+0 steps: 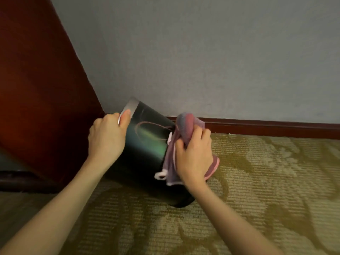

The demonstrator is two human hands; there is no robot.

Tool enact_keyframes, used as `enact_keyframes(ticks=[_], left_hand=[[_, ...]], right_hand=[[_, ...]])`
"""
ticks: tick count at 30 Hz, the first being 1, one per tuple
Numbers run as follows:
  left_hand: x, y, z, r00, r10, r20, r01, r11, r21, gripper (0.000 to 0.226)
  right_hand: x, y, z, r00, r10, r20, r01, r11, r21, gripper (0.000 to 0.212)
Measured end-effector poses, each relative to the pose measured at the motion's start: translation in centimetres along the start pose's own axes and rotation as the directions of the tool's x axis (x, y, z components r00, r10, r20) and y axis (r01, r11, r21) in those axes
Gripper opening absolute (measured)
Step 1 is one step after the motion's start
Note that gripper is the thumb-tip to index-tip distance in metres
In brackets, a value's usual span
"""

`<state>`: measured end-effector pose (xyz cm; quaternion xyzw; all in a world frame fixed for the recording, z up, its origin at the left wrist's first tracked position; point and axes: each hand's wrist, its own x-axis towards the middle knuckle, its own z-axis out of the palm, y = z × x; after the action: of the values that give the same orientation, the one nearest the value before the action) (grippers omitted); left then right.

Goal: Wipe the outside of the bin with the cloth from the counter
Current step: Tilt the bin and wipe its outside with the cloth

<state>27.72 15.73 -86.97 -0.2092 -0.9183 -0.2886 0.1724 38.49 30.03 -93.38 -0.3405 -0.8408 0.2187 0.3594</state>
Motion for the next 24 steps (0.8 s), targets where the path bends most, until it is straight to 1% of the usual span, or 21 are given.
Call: enact_keyframes(ticks=[2,4,6,8,10,13,15,17,19,21,24], left_hand=[[0.3,0.0,0.1,1.000,-0.012,-0.004,0.012,1.000,0.012,0.049],[0.2,0.0,0.0,1.000,0.006,0.020,-0.005,1.000,-0.018,0.051],[0.1,0.0,-0.1,0.998,0.020,0.055,-0.016,0.998,-0.068,0.054],[0.2,0.0,-0.1,0.998,0.016,0.067,-0.010,0.996,-0.085,0.054],[0.0,0.2,-0.2,0.998,0.016,0.065,-0.010,0.996,-0.092,0.053],[-0.9,0.3,-0.6,0.997,0.054,0.062,-0.048,0.995,-0.088,0.052],[-1.8,0.3,-1.0,0.995,0.073,0.062,-0.066,0.993,-0.101,0.050],[-2.5,0.3,-1.2,0.995,0.085,0.059,-0.078,0.990,-0.118,0.049],[-2.8,0.3,-1.4,0.994,0.093,0.051,-0.087,0.990,-0.112,0.049],[-2.8,0.0,-1.4,0.995,0.085,0.045,-0.080,0.992,-0.097,0.049],[-2.3,-0.4,-1.2,0.997,0.065,0.030,-0.062,0.995,-0.077,0.050]], right_hand=[[-2.1,-0.6,-0.1,0.996,-0.069,-0.055,0.070,0.998,0.011,0.036],[-2.7,-0.4,-0.2,0.990,-0.128,-0.064,0.129,0.992,0.013,0.042],[-1.7,0.0,-0.2,0.987,-0.153,-0.048,0.155,0.988,0.029,0.041],[0.0,0.1,-0.1,0.990,-0.141,0.005,0.141,0.989,0.040,0.036],[2.0,0.0,0.3,0.992,-0.101,0.071,0.099,0.995,0.023,0.033],[5.1,0.1,1.3,0.985,0.022,0.171,-0.014,0.999,-0.050,0.032],[7.0,0.4,1.8,0.956,0.112,0.273,-0.095,0.993,-0.074,0.035],[8.5,0.7,2.2,0.904,0.180,0.388,-0.150,0.983,-0.105,0.036],[9.1,0.5,2.3,0.869,0.216,0.444,-0.173,0.975,-0.136,0.037],[8.7,0.1,2.3,0.882,0.210,0.422,-0.156,0.975,-0.160,0.037],[6.9,-0.9,1.8,0.940,0.129,0.315,-0.080,0.983,-0.164,0.037]])
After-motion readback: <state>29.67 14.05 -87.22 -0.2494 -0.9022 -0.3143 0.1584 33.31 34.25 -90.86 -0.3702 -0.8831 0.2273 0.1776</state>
